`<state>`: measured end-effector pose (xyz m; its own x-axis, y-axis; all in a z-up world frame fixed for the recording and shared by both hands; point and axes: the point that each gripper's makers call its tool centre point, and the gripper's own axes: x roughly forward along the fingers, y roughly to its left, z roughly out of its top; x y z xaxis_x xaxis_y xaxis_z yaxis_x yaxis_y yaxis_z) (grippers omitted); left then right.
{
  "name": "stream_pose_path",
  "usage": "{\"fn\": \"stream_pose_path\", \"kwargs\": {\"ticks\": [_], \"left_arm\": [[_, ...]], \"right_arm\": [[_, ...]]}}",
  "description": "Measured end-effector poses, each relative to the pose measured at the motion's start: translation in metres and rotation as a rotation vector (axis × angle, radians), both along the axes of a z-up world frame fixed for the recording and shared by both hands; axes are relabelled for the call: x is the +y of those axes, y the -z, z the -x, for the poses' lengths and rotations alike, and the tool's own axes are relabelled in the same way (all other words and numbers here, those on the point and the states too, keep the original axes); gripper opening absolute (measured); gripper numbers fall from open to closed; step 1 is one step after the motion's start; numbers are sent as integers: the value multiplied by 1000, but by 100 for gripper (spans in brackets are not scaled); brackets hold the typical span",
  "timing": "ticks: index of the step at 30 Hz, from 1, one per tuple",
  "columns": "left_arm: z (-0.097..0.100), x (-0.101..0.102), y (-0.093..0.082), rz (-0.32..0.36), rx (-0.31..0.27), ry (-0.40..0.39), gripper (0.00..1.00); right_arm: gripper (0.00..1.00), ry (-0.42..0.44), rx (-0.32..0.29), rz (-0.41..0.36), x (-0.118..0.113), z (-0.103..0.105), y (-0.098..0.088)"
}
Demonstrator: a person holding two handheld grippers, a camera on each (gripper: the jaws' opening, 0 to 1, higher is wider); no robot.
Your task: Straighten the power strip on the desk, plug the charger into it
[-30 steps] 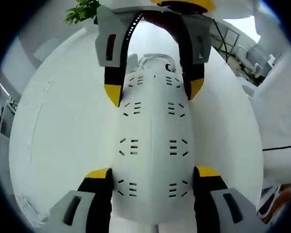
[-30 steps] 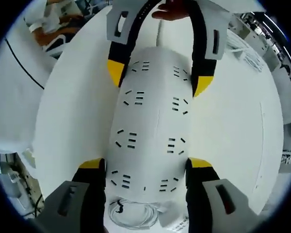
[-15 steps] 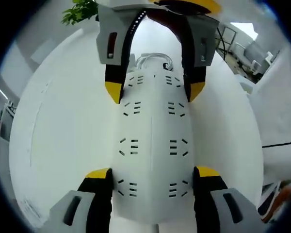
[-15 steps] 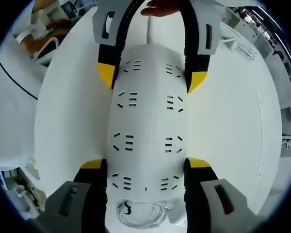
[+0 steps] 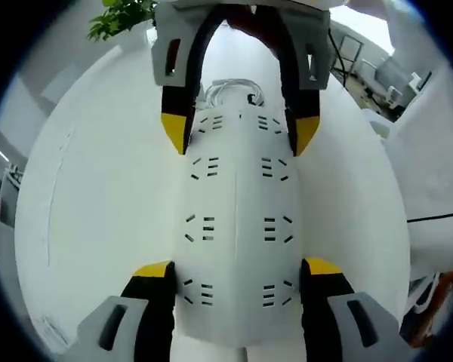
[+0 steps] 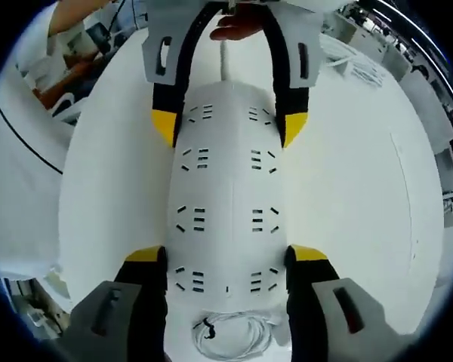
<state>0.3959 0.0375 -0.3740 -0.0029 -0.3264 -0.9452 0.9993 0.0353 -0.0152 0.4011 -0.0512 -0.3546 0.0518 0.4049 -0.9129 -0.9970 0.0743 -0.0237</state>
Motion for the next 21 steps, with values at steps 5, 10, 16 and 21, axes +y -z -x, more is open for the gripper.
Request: {"fn": "stream_pose_path", "kwargs": {"ticks": [5,10,16,21], "left_arm": [[-8,3,1,-2,0,0,68],[-11,4,2,10,2,-1,68],[-10,2,1,6,1,0,68],[-5,0,1,7,0,-4,68]], "right_arm": [[63,195,-45,-300,-18,-13,-45],[60,394,-263,-585,-65,-48,-77],[50,561,-343,-717,-103,-68,-50],[48,537,-383,-646,-96,-75,-28]]}}
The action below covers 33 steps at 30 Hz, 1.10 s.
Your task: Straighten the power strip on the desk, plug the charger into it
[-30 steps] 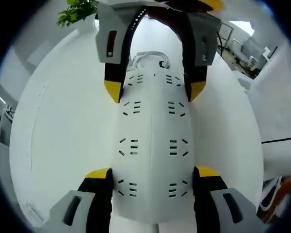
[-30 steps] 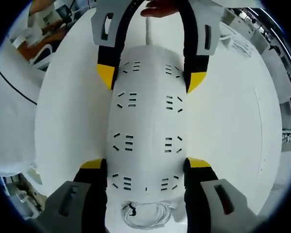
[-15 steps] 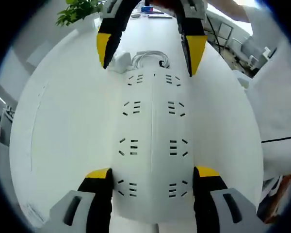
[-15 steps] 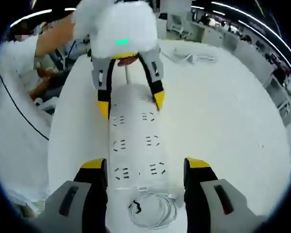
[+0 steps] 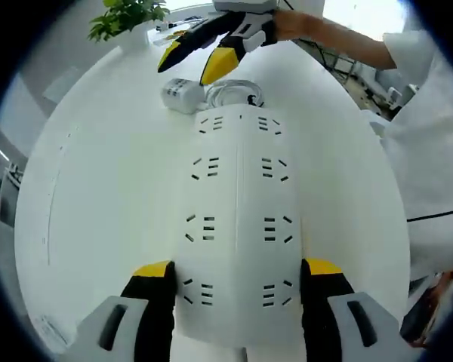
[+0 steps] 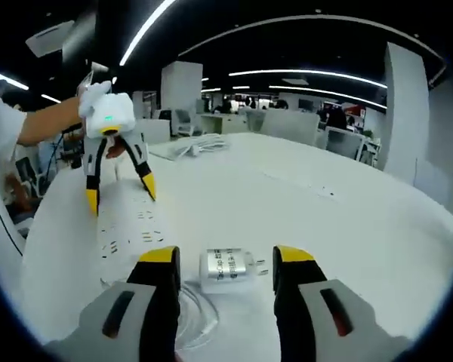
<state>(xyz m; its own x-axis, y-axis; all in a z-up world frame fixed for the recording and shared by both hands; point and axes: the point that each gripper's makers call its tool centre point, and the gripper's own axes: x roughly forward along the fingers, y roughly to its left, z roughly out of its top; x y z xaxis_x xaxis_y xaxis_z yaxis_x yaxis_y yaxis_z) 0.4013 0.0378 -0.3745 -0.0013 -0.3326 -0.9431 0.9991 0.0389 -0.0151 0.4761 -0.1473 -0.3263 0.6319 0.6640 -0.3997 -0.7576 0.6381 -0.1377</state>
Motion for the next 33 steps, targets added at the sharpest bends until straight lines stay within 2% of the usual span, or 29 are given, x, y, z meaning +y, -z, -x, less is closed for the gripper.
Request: {"fn": "stream_pose_path", "kwargs": {"ticks": [2,4,8,12,18,25,33], "left_arm": [[2,-1,0,-1,0,0,68],[5,-2,-1,-1,0,-2,68],[6,-2,-2,-2,0,-5,68],[5,-3,-2,-1,0,-6,68],[3,-3,-2,-1,1,-7,68],[-2,-1,0,0,1,-7,68],[-16,6,2,0,3,-6,68]], "right_arm": [[45,-5,-4,-8,4,-2,2],[38,-6,10,2,4,-6,10],[36,-30,9,22,6,-1,19],[35,-46,0,4,5,-1,16],[35,-112,46,-53,-1,9,15],[35,-223,93,-33,-13,31,15],[35,-259,117,-16,-19,46,15]]}}
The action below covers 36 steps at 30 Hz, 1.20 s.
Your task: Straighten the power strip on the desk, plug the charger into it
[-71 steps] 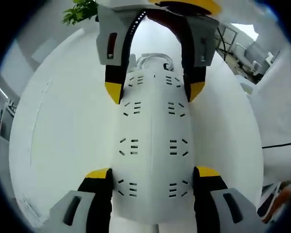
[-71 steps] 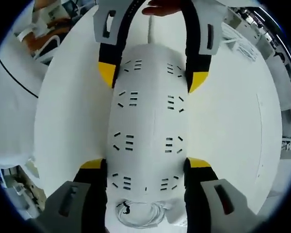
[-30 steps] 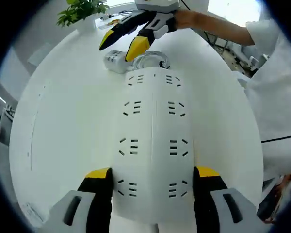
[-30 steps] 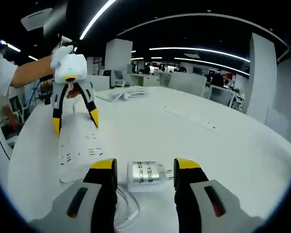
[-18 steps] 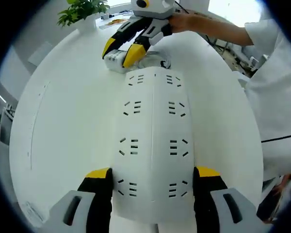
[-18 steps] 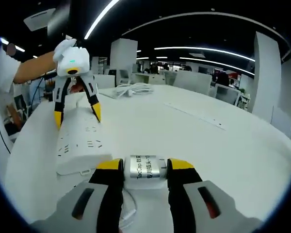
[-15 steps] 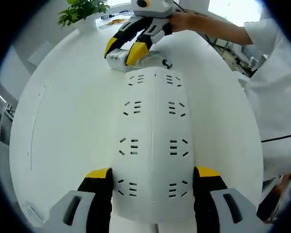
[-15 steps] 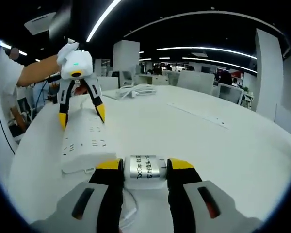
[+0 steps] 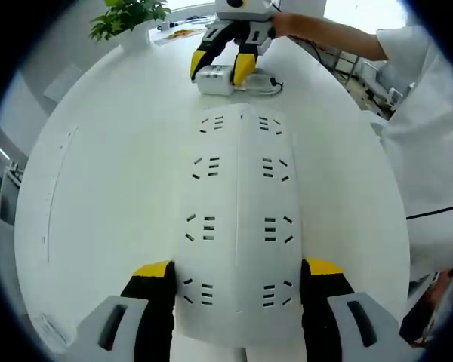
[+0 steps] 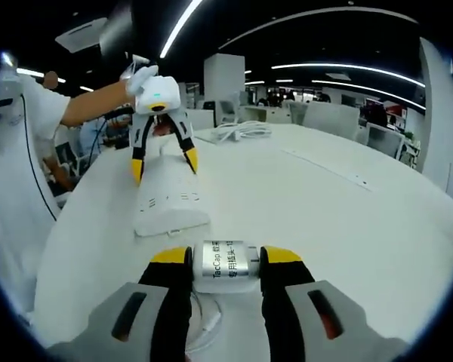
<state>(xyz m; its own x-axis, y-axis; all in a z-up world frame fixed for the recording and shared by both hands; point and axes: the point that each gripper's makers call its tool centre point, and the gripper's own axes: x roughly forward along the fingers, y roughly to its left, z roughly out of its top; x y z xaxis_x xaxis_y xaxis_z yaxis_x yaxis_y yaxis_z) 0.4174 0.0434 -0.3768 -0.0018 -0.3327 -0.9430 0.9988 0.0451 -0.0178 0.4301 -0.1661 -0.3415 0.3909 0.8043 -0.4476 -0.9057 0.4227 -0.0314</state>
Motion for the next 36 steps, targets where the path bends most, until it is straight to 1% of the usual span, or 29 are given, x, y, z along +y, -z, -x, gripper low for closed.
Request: {"fn": "stream_pose_path", "kwargs": {"ticks": [2,4,5,6,7,8,9,10,12,13,14,15,17,18,19,20,21,23,25,26,27,28,29,30,31,34,36], "left_arm": [[-2,1,1,-1,0,0,68],[-4,2,1,1,0,0,68],[-3,2,1,1,-1,0,68],[0,1,0,1,-1,0,68],[-3,2,1,1,-1,0,68],[-5,2,1,1,-1,0,68],[-6,3,1,2,-1,0,68],[-7,3,1,3,-1,1,68],[-6,3,1,5,-2,1,68],[-5,3,1,7,-2,1,68],[-5,3,1,10,-3,1,68],[-5,3,1,12,-3,1,68],[-6,3,1,22,-3,1,68],[-5,3,2,24,-3,1,68],[-5,2,2,26,-4,1,68],[-5,2,2,25,-5,1,68],[-2,0,1,25,-6,1,68],[7,-2,-1,24,-8,0,68],[13,-5,-2,25,-8,-1,68],[15,-5,-2,27,-8,-2,68],[14,-5,-2,29,-8,-3,68],[14,-5,-2,30,-8,-3,68],[10,-5,-1,31,-7,-3,68],[9,-4,-1,31,-7,-3,68],[5,-4,0,31,-6,-3,68],[-1,-2,0,30,-6,-3,68],[-5,-1,1,31,-5,-3,68]], "right_arm": [[35,4,-8,2,1,0,0],[36,44,-12,16,-1,-3,-2],[37,69,-24,8,-2,-4,-7],[39,106,-50,-21,-4,-9,-18],[42,155,-66,-44,-7,-11,-28],[44,199,-70,-54,-10,-12,-33],[48,282,-78,-70,-14,-12,-42],[50,353,-85,-72,-17,-10,-47],[52,528,-96,-77,-24,-6,-51],[53,618,-97,-85,-27,-2,-49],[52,692,-110,-71,-30,-4,-45],[52,777,-136,-34,-37,-3,-41],[52,877,-179,31,-39,3,-33],[53,910,-199,39,-39,3,-33],[53,977,-211,47,-40,4,-30],[53,1001,-219,40,-35,4,-30],[53,1026,-236,51,-32,4,-30],[54,1080,-277,95,-31,1,-30],[55,1112,-268,105,-26,-4,-24],[55,1118,-258,122,-25,-5,-20],[55,1120,-247,128,-23,-6,-16],[55,1125,-212,130,-21,-7,-7],[55,1131,-195,129,-20,-8,-2],[55,1138,-189,133,-22,-13,4],[55,1148,-185,141,-24,-14,7],[54,1179,-193,146,-29,-12,7],[52,1185,-194,140,-30,-16,7]]}}
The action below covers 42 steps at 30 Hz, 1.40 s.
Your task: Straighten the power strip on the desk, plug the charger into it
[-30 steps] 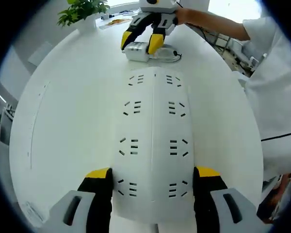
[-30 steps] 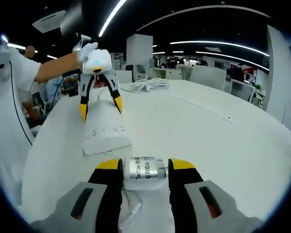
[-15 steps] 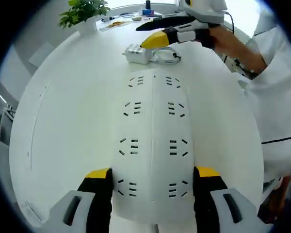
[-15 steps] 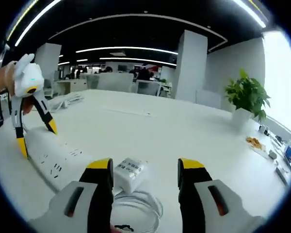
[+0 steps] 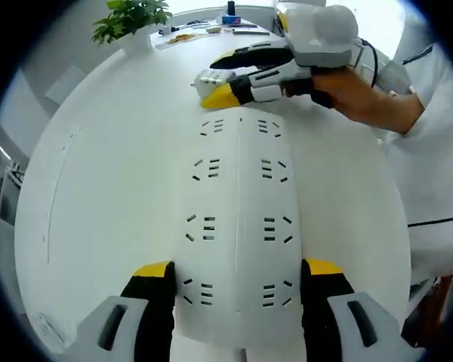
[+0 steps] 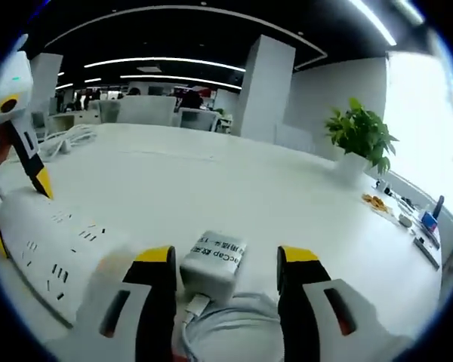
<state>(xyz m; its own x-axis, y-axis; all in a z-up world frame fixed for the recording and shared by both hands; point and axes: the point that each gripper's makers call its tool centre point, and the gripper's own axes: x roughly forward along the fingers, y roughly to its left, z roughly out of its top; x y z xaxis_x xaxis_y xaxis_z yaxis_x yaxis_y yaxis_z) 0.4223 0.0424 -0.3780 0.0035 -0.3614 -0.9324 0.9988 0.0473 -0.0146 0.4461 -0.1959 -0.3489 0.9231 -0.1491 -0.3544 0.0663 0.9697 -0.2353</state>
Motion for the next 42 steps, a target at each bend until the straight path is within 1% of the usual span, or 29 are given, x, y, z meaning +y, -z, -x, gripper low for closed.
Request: {"fn": "stream_pose_path", "kwargs": {"ticks": [3,6,10,15,19,24,25,26,27,28,30,31,32,33,34,35,36,37,38,39,42], "left_arm": [[-8,2,1,1,1,0,68],[-12,4,2,1,1,0,68],[-11,4,2,-1,1,-1,68],[-15,5,3,-5,1,-1,68],[-17,5,4,-5,2,-1,68],[-18,6,4,-6,2,-1,68],[-19,6,4,-6,2,-1,68],[-19,6,4,-6,2,-1,68],[-19,6,4,-6,2,-1,68],[-20,7,4,-7,2,-1,68],[-20,7,4,-6,2,-2,68],[4,0,1,-7,5,16,68],[17,-4,0,-7,4,10,68],[34,-7,-6,-7,5,11,68],[45,-8,-10,-8,5,11,68],[35,-8,-8,-8,5,12,68],[28,-8,-7,-9,5,12,68],[26,-8,-6,-8,26,12,68],[16,-8,-4,-9,19,12,68],[9,-6,-1,3,33,12,68],[-13,2,3,4,31,12,68]], "right_arm": [[48,-7,-12,10,2,-2,-2],[37,-35,-29,13,6,-1,-4],[35,-46,-34,23,8,2,-6],[33,-62,-30,-2,10,7,-5],[31,-94,-32,-6,11,11,-5],[30,-157,-41,-13,13,11,-4],[29,-186,-40,-2,15,10,-4],[29,-195,-43,-8,16,10,-5],[28,-228,-45,-15,19,10,-4],[28,-277,-41,-2,23,9,-4],[28,-350,-39,10,27,9,-4],[28,-393,-39,15,29,9,-4],[28,-421,-41,0,29,10,-4],[27,-438,-42,-18,28,10,-4],[27,-463,-41,-33,28,10,-4],[27,-477,-37,-60,28,10,-4],[27,-491,-37,-56,26,9,-5],[27,-516,-39,-47,28,9,-5],[27,-542,-40,-46,29,10,-5],[27,-560,-39,-45,30,11,-5],[27,-590,-36,-45,32,12,-4]]}}
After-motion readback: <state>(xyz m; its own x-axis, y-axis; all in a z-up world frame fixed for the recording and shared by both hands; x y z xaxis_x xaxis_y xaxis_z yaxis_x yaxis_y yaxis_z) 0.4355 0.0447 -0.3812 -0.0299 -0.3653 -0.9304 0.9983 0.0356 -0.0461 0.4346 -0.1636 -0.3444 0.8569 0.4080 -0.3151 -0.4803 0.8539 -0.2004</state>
